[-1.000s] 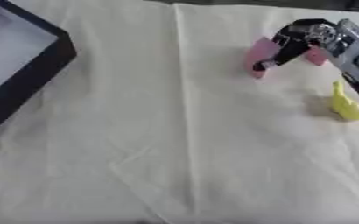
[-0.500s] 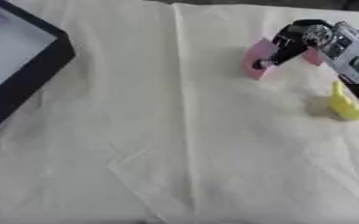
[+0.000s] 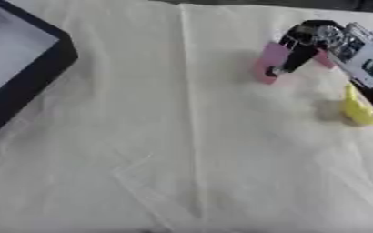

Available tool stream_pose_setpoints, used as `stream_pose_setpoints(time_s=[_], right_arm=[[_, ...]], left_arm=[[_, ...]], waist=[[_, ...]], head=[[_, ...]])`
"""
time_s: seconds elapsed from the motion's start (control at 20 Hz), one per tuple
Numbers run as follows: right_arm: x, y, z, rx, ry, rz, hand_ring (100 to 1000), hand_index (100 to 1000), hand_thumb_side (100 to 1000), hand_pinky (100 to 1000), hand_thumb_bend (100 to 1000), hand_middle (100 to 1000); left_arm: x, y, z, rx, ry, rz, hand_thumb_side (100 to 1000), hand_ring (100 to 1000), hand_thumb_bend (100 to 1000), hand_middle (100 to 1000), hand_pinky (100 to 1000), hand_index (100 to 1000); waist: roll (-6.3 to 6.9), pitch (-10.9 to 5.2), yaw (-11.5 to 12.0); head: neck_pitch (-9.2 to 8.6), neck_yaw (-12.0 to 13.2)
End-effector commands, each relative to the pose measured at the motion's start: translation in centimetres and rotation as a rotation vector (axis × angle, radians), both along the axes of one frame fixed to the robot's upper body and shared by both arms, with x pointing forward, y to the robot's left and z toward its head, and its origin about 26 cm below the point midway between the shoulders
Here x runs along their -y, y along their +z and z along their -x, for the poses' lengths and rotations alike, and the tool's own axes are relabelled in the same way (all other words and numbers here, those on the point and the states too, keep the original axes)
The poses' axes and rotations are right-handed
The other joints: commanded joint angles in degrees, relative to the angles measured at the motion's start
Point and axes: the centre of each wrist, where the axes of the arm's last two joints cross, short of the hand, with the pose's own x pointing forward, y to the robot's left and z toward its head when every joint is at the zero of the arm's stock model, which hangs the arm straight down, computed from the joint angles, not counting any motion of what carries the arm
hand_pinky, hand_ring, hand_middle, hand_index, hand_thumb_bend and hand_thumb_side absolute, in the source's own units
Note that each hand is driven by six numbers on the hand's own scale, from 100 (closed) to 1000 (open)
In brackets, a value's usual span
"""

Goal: Pick up the objects with one hand, pass them to the other hand, and then place them into the box on the other side of the table.

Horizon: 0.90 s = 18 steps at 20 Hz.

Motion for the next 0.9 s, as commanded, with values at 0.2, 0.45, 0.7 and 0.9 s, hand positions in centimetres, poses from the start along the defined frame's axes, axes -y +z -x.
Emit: stream_pose_setpoints(time_s=[0.2, 0.45, 0.7, 0.9], right_arm=[[0.7, 1.2, 0.6, 0.022, -0.021, -0.025, 689, 644, 100, 814, 400, 524], [0.4, 2.3, 1.5, 0.052, 0.0, -0.094, 663, 626, 100, 815, 396, 509], [0.1, 4.0, 3.6, 0.113, 0.041, -0.194, 649, 626, 100, 817, 397, 509], [-0.8, 4.9, 5.5, 0.163, 0.095, -0.288, 638, 620, 100, 819, 403, 508]], left_arm=[[-0.6, 1.7, 0.6, 0.033, 0.013, -0.03, 793, 799, 408, 799, 725, 897], [-0.7, 1.7, 0.7, 0.032, 0.015, -0.033, 792, 799, 407, 797, 726, 896], [-0.7, 2.1, 1.0, 0.042, 0.008, -0.052, 787, 794, 405, 797, 723, 893], [-0.2, 2.7, 1.4, 0.057, -0.014, -0.088, 781, 786, 402, 796, 720, 886]], waist=[[0.36, -1.39, 0.02], [0.35, -1.63, -0.23], [0.42, -1.82, -0.49], [0.55, -1.95, -0.67]], head=[[-0.2, 0.13], [-0.08, 0.48], [-0.02, 0.86], [-0.01, 1.04]])
